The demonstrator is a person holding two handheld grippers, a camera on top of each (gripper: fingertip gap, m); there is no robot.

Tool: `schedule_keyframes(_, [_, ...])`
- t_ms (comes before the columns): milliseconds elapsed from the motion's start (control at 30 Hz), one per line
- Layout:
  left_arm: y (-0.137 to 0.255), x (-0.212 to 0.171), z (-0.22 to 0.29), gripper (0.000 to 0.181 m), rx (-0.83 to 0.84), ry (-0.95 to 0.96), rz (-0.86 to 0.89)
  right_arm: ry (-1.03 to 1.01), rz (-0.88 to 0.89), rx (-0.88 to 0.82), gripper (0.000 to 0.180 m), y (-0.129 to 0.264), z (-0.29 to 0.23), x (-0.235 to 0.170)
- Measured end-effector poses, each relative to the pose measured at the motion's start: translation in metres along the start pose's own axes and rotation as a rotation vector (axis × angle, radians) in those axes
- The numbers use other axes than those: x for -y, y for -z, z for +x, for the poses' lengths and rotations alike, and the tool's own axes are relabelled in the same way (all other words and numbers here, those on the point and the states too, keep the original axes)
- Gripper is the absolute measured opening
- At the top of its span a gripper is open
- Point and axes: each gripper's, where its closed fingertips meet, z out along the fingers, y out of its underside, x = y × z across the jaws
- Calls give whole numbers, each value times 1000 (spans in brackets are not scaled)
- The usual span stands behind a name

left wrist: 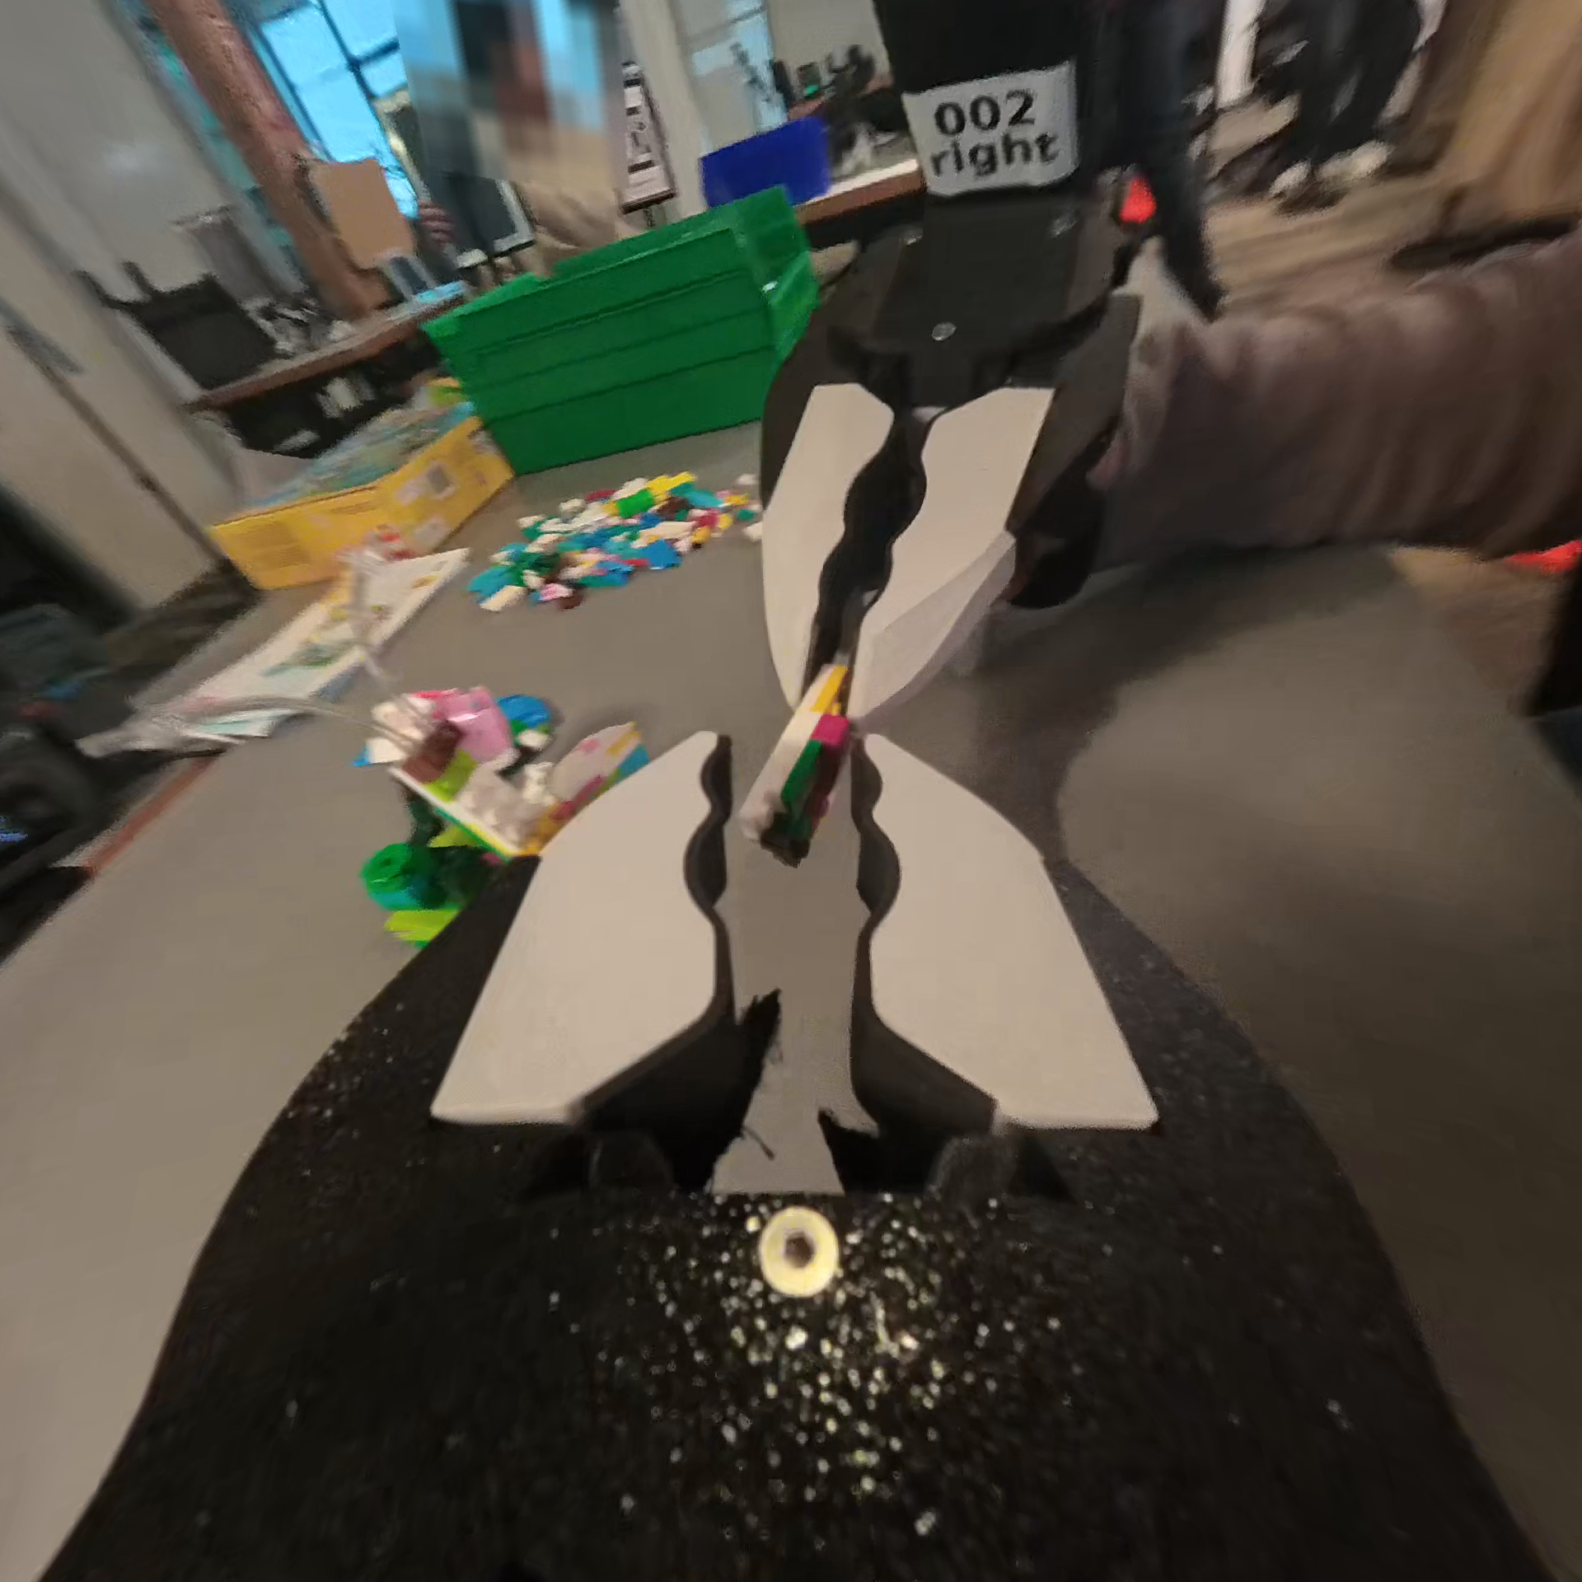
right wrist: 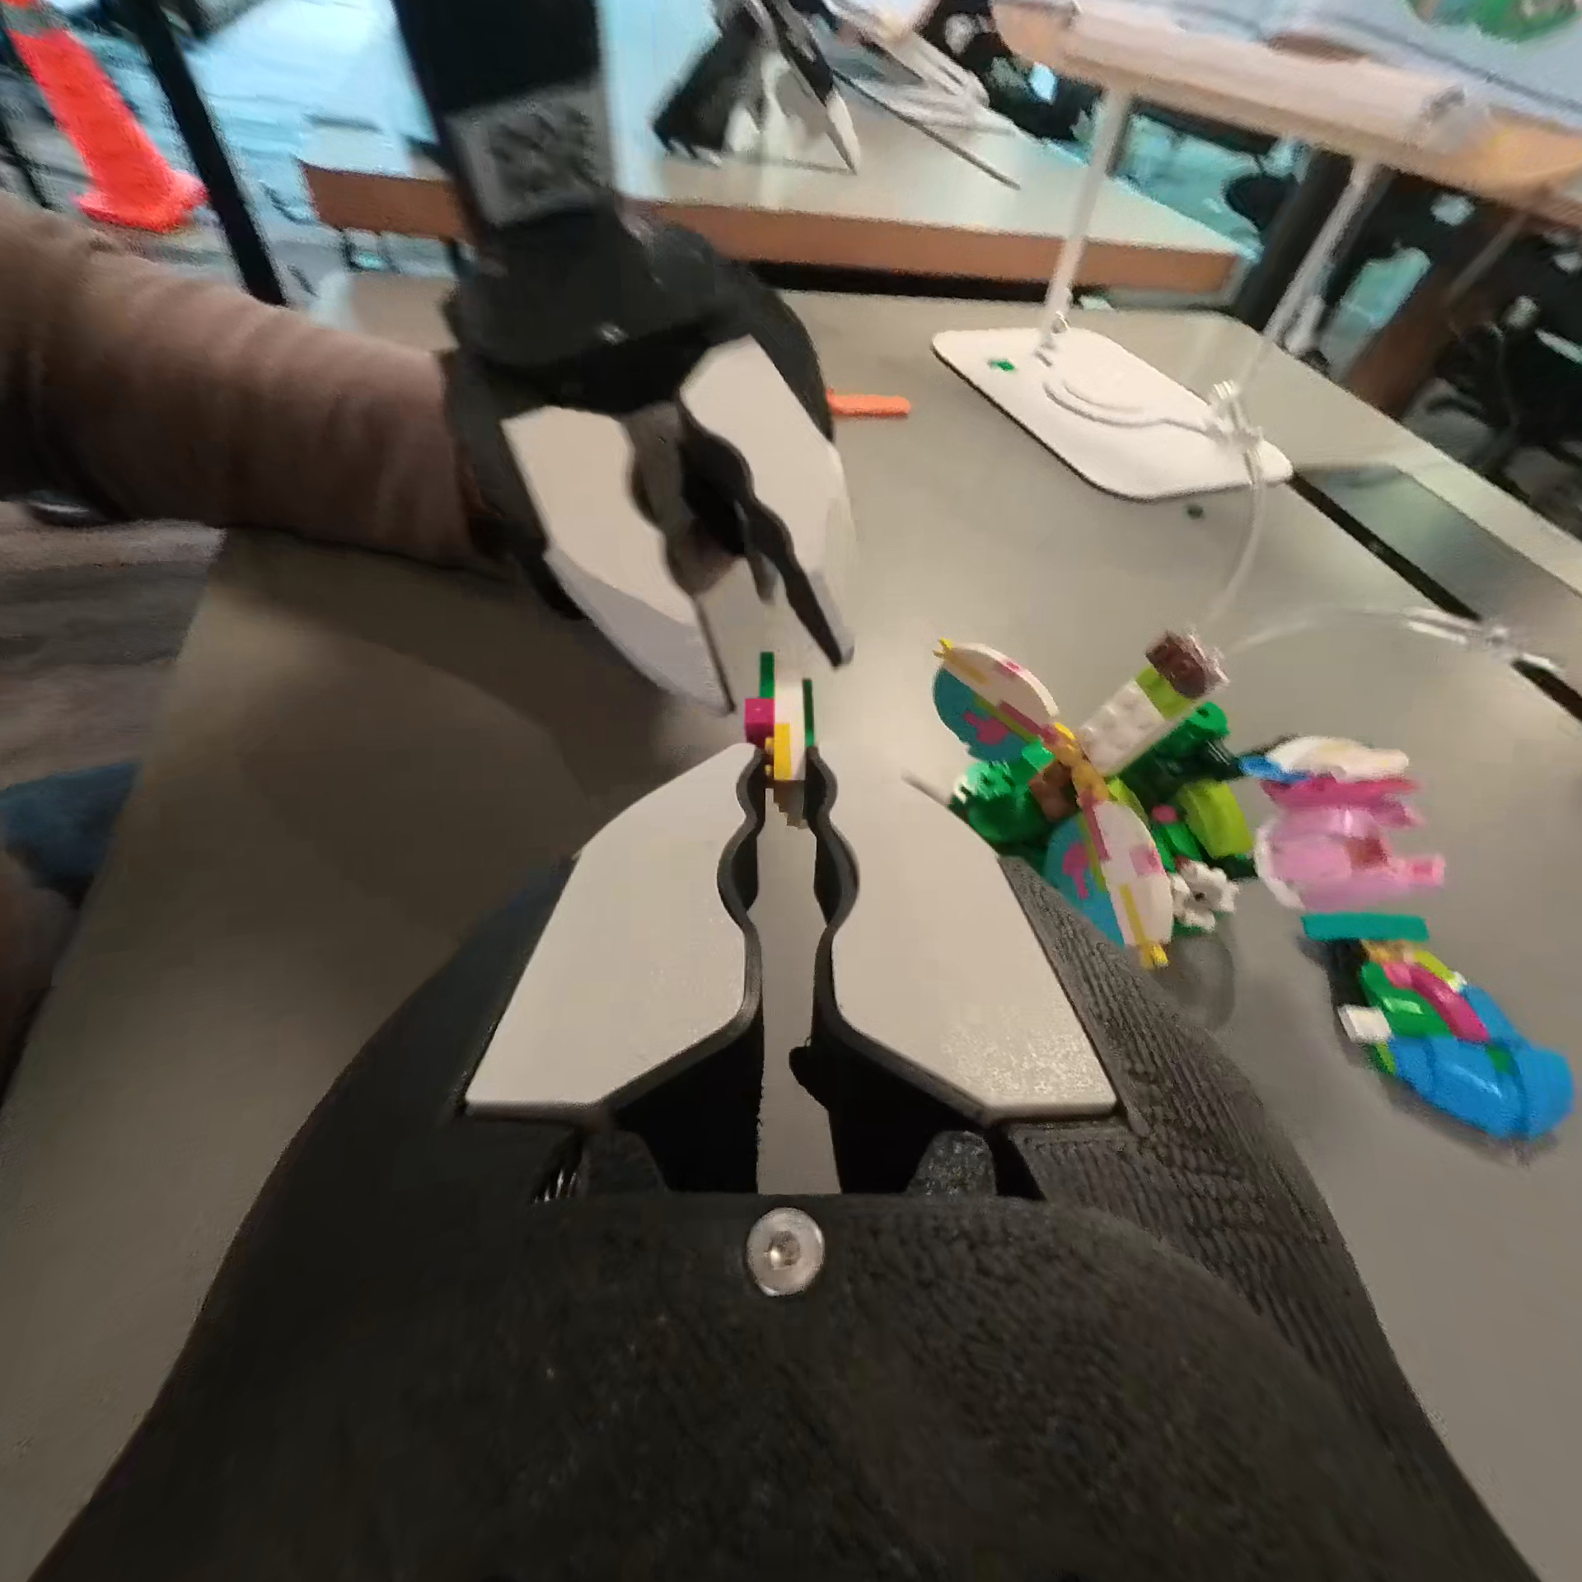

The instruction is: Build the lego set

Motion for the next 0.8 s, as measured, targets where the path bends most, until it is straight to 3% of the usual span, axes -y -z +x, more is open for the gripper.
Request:
schedule_keyframes(133, [-2, -6, -7, 21, 178, -266, -101, -40, -110, -74, 7, -10, 3, -15])
schedule_keyframes(300, [-14, -36, -3, 17, 246, -507, -307, -22, -189, -171, 6, -17, 8, -27])
schedule_keyframes(533, [-17, -43, -7, 12, 316, -629, -359, 139, -243, -305, 6, -20, 13, -29])
schedule_keyframes(800, [-23, -46, -8, 6, 335, -745, -384, -77, -173, -305, 6, -18, 18, -32])
